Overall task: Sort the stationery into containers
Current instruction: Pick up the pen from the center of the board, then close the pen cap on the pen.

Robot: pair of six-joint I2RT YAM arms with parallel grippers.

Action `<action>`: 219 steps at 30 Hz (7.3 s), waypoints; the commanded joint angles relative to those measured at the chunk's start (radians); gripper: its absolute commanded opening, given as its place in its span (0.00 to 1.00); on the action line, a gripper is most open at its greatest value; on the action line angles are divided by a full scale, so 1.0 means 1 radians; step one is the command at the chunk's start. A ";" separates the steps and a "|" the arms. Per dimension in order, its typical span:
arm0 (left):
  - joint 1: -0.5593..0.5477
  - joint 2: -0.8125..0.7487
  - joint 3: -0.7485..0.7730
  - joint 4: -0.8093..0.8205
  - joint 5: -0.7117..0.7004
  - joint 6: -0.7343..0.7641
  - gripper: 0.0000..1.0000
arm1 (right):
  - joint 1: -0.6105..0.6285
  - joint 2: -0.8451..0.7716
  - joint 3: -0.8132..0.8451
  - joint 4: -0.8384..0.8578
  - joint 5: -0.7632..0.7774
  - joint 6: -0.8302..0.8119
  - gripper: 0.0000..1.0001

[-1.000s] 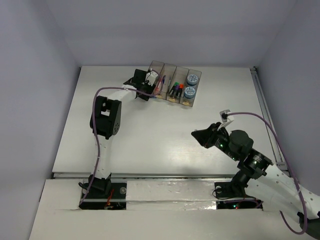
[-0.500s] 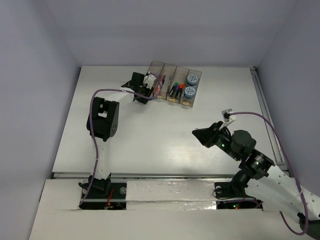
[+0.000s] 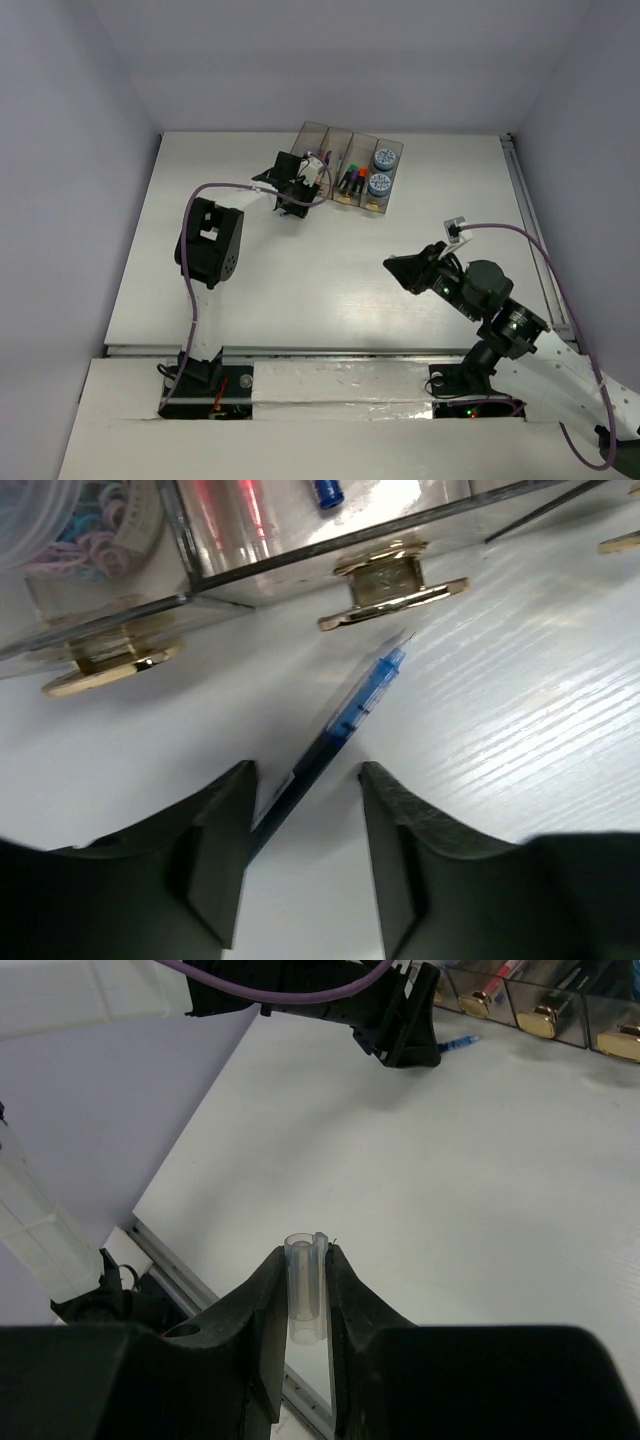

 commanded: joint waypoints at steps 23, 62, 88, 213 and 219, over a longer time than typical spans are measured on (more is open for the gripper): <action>-0.146 -0.365 -0.422 0.221 -0.193 -0.363 0.00 | -0.004 0.129 0.044 0.199 0.048 0.044 0.00; -0.303 -1.113 -0.877 0.723 0.078 -0.768 0.00 | -0.060 0.756 0.398 0.649 0.170 0.193 0.00; -0.312 -1.099 -0.860 0.712 0.097 -0.751 0.00 | -0.060 0.781 0.413 0.627 0.103 0.187 0.00; -0.294 -1.118 -0.785 0.642 0.032 -0.762 0.00 | 0.040 0.761 0.406 0.530 0.038 -0.025 0.00; -0.285 -1.136 -0.776 0.622 0.031 -0.754 0.00 | 0.040 0.752 0.404 0.501 0.048 -0.056 0.00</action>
